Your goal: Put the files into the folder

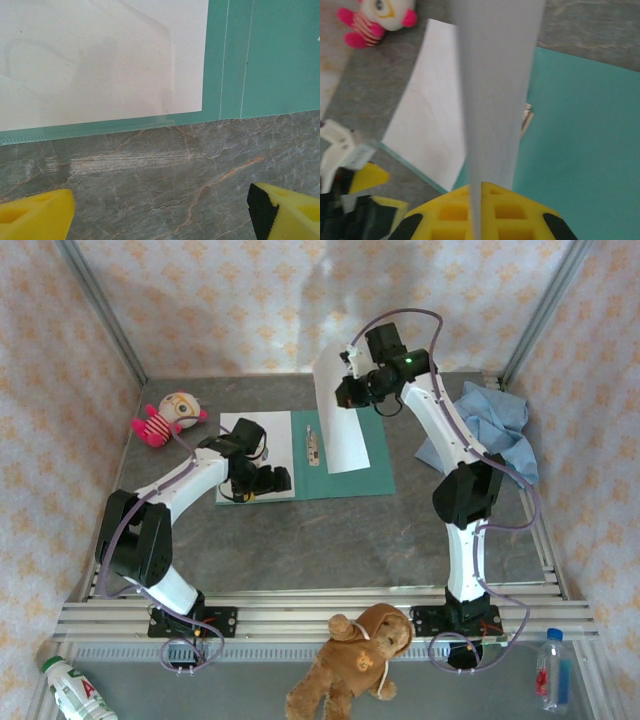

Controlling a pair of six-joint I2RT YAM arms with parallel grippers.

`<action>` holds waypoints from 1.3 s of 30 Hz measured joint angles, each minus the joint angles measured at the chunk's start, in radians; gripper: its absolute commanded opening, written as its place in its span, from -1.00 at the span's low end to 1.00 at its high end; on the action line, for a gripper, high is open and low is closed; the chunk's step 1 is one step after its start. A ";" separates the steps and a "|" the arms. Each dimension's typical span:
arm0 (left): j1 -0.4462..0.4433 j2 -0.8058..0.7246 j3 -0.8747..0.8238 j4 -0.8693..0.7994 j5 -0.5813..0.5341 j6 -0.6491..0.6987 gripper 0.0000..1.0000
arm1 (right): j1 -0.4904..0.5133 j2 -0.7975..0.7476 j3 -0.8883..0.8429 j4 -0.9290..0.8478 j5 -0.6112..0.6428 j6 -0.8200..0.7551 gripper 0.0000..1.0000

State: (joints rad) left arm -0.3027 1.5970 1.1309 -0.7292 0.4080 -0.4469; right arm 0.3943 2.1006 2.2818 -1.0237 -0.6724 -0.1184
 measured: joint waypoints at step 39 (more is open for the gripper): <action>0.000 -0.020 0.000 -0.028 -0.001 -0.007 0.84 | -0.101 0.232 -0.024 -0.015 0.127 -0.017 -1.00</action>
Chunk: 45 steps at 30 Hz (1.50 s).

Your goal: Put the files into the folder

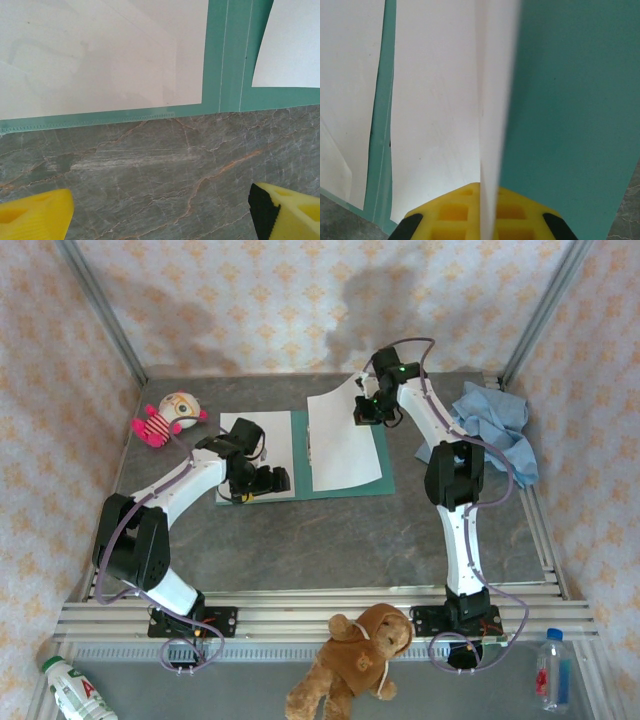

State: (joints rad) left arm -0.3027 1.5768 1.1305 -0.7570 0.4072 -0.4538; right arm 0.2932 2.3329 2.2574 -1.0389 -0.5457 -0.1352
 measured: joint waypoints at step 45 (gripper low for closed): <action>0.000 0.000 -0.002 -0.013 -0.004 0.003 0.87 | -0.037 0.000 -0.142 0.079 -0.004 0.074 -1.00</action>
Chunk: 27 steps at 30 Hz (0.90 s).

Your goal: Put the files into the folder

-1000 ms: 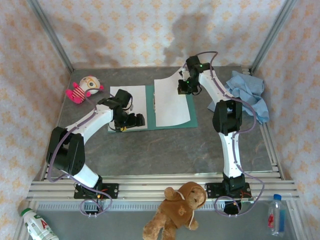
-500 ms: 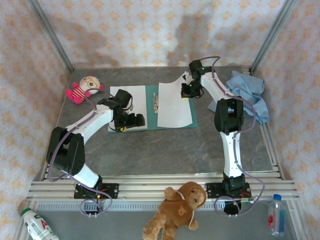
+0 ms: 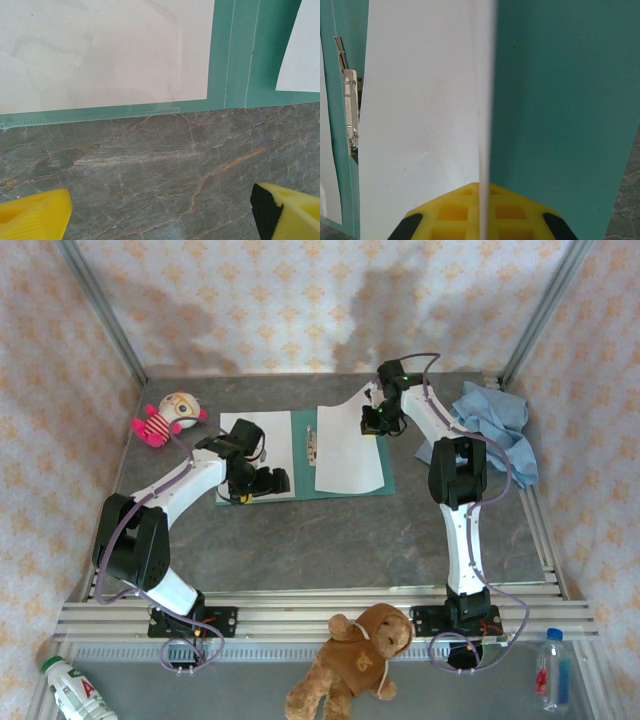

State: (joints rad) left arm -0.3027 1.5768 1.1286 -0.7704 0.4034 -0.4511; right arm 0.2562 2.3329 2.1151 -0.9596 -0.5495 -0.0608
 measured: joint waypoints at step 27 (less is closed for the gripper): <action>0.000 0.000 -0.011 0.000 0.000 0.000 0.89 | -0.002 0.017 0.043 -0.019 0.000 -0.056 -0.98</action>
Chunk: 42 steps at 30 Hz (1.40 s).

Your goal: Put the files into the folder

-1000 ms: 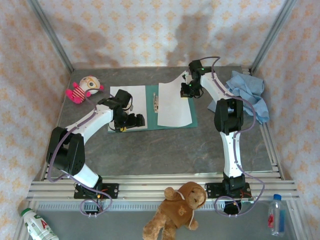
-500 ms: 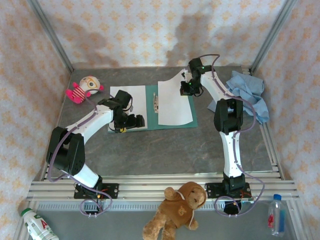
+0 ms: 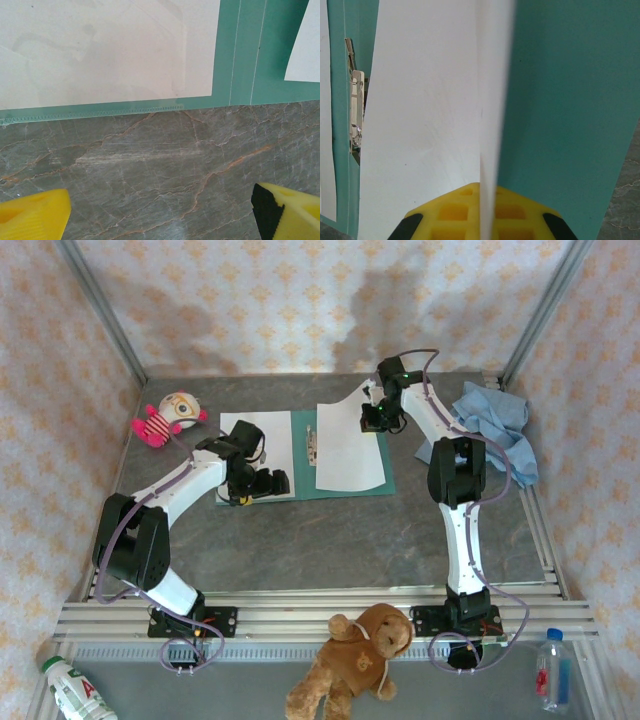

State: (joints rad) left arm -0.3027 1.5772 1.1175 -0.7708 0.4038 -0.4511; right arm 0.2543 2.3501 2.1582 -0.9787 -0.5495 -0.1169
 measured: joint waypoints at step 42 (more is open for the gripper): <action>0.000 0.000 0.000 0.000 0.000 0.000 0.93 | -0.016 0.002 -0.009 0.008 -0.047 -0.019 -0.95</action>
State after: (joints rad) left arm -0.3027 1.5776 1.1172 -0.7708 0.4038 -0.4511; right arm 0.2386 2.3520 2.1490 -0.9710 -0.5964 -0.1360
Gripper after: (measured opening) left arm 0.962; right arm 0.050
